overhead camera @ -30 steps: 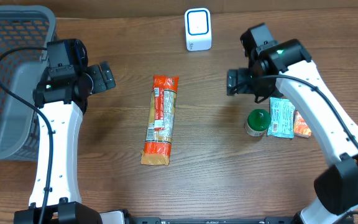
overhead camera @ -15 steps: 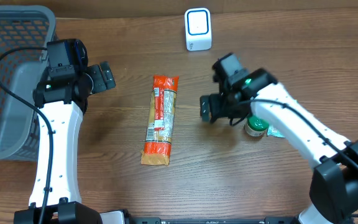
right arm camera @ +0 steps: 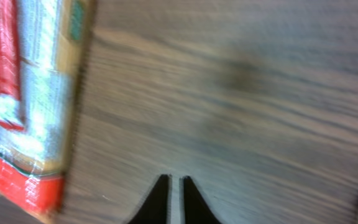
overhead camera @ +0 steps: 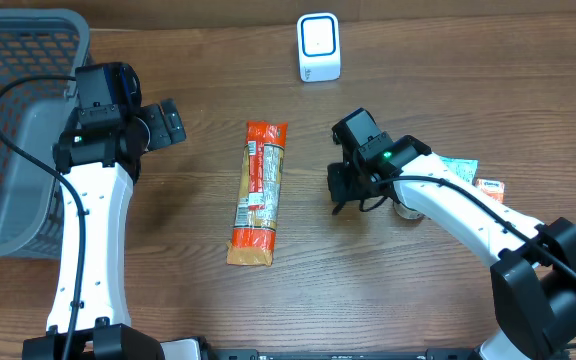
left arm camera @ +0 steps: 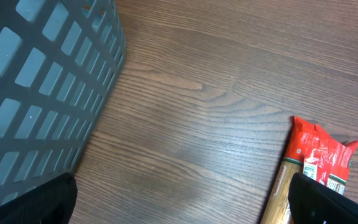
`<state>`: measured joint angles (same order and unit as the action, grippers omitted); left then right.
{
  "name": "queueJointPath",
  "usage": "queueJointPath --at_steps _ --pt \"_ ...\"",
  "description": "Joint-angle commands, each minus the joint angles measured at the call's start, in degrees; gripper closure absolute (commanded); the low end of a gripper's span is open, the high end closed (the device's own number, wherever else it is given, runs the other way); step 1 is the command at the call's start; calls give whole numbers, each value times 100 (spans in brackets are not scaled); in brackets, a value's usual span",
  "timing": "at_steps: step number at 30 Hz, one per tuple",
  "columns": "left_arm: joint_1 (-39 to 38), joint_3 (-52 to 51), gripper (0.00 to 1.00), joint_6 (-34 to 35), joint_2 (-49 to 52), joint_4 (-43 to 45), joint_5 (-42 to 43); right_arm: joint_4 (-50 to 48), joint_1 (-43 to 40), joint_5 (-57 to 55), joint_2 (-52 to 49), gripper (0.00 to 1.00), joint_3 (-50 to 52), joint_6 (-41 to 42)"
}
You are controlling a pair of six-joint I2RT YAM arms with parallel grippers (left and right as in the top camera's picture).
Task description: Scan the item barcode
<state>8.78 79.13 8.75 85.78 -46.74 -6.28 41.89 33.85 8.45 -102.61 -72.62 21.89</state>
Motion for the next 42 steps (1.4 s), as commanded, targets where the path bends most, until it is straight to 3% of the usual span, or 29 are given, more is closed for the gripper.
queueJointPath --at_steps 1,5,7,13,15,18,21,31,42 --pt "15 57 0 -107 42 26 -28 -389 52 614 22 96 9 258" --pt "17 57 0 -107 42 26 -28 -811 385 968 17 95 9 319" --pt "17 57 0 -107 42 26 -28 -938 487 1108 17 88 -7 411" --pt "15 57 0 -107 42 26 -28 -352 516 1565 -28 81 -1473 616" --pt "17 57 0 -107 42 24 -28 -122 520 1565 -79 72 -1917 551" --pt "17 59 0 -107 42 26 -28 -219 555 1561 -109 48 -2103 468" --pt "15 59 0 -107 42 24 -28 -286 577 1561 -229 42 -2098 448" --pt "15 57 0 -107 42 26 -28 -841 896 1491 -1392 44 -2098 162" --pt "15 57 0 -107 42 26 -28 -935 1545 -634 -1843 51 -2098 168"
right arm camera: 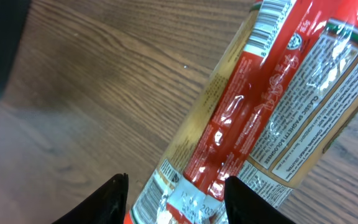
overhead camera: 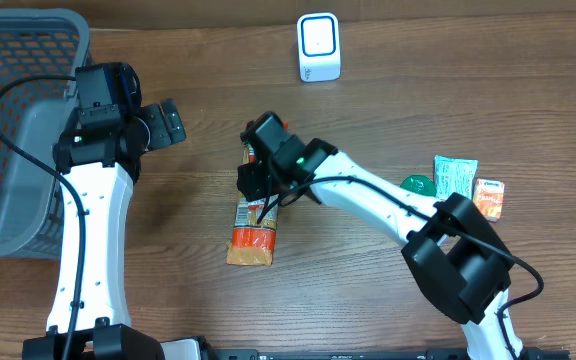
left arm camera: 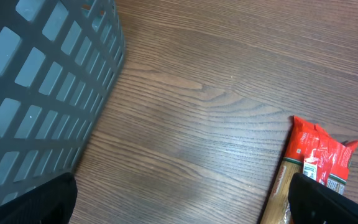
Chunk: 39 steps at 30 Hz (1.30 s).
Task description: Scan the item barcode
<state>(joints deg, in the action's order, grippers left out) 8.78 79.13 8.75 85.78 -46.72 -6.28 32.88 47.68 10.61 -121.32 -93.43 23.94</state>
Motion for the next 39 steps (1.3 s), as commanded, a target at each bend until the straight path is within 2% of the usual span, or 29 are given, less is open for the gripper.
queueJointPath --at_steps 1,15,26,39 --pt "15 57 0 -107 42 24 -28 -24 197 -901 17 52 -17 -33" --pt "17 57 0 -107 42 22 -28 61 162 -1014 -118 54 15 448" --pt "15 57 0 -107 42 22 -28 -52 175 -1012 -227 54 210 483" --pt "15 59 0 -107 42 22 -28 -125 192 -1014 -227 59 350 680"
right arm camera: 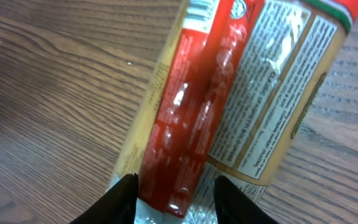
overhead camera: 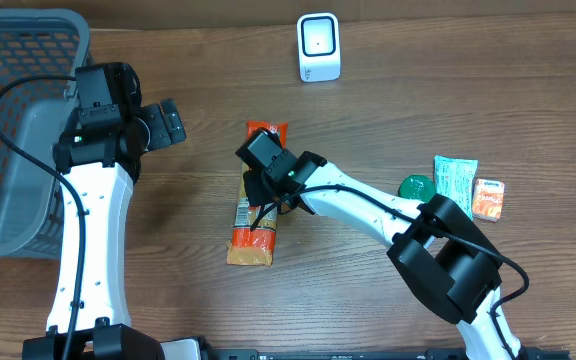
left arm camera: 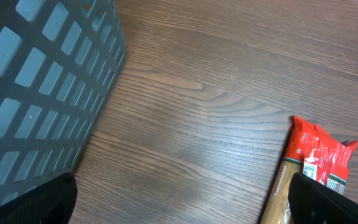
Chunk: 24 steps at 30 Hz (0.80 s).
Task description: Scan the item barcode
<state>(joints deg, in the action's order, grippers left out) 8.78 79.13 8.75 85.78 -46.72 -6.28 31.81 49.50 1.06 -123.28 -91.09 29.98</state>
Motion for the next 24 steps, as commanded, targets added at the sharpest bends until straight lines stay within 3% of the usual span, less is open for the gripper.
queueJointPath --at_steps 1,10,22,24 --pt "17 57 0 -107 42 22 -28 0 11 -61 -39 59 118 101" --pt "15 57 0 -107 42 24 -28 50 42 -59 -39 66 122 181" --pt "15 57 0 -107 42 24 -28 186 42 -452 -39 66 258 175" --pt "15 57 0 -107 42 22 -28 192 42 -485 -39 73 258 173"
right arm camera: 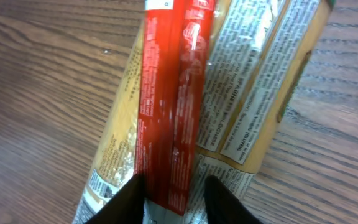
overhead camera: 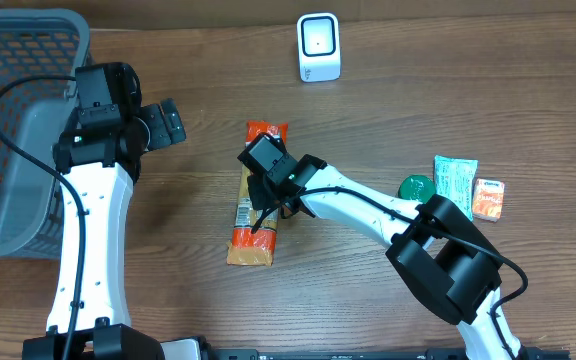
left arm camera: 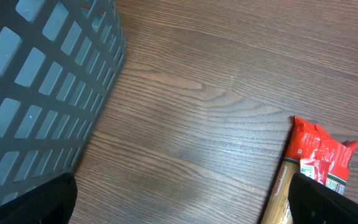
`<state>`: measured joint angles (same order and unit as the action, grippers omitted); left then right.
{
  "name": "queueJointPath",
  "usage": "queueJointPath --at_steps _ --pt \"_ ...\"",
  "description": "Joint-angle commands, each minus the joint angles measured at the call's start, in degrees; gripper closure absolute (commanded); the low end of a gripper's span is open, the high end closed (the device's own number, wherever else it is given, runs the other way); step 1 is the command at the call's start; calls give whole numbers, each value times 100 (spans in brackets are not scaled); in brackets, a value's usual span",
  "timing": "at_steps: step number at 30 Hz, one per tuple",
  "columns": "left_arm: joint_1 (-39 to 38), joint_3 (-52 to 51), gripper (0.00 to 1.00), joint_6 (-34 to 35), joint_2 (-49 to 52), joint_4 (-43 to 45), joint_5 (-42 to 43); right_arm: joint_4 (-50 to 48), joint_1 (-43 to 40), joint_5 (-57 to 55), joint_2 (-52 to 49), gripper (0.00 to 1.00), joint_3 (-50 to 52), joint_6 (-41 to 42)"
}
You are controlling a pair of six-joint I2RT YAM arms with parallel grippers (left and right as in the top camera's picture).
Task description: Scan the item barcode
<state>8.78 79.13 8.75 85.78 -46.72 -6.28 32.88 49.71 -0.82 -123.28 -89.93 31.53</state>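
A long orange-and-red pasta packet (overhead camera: pixel 252 235) lies lengthwise mid-table, label side up (right arm camera: pixel 241 93); its red end shows at the left wrist view's right edge (left arm camera: pixel 319 155). My right gripper (overhead camera: pixel 266 203) is down on the packet's middle, open; in the right wrist view (right arm camera: pixel 174 199) its fingers straddle the packet's red seam strip, the left finger against it. The white barcode scanner (overhead camera: pixel 319 47) stands at the table's far edge. Near the basket my left gripper (overhead camera: pixel 168 125) hovers open and empty (left arm camera: pixel 182 211).
A grey mesh basket (overhead camera: pixel 18 130) fills the far left, its wall (left arm camera: pixel 36 74) close to the left gripper. At the right lie a green lid (overhead camera: pixel 416 185), a teal sachet (overhead camera: pixel 455 178) and an orange sachet (overhead camera: pixel 488 197).
The right gripper's fingers stand closer together around the packet's red strip, and the wrist has turned to line up with the packet. Packet and left arm have not moved.
The right gripper was shut over bare table to the right of the packet. Then it was open over the packet's middle. It came lower onto it, and its fingers now stand narrower around the red strip. The left arm stayed still throughout.
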Motion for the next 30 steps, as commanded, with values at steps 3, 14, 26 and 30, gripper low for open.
queueJointPath --at_steps 3,14,26,30 --pt "17 57 0 -107 42 24 -28 96 20 -297 -39 79 142 17" --pt "17 59 0 -107 42 22 -28 533 -184 -297 125 96 70 -55" --pt "17 57 0 -107 42 24 -28 1502 -811 638 1613 96 57 -1906" --pt "15 57 0 -107 42 24 -28 1818 -872 649 2146 96 57 -2424"
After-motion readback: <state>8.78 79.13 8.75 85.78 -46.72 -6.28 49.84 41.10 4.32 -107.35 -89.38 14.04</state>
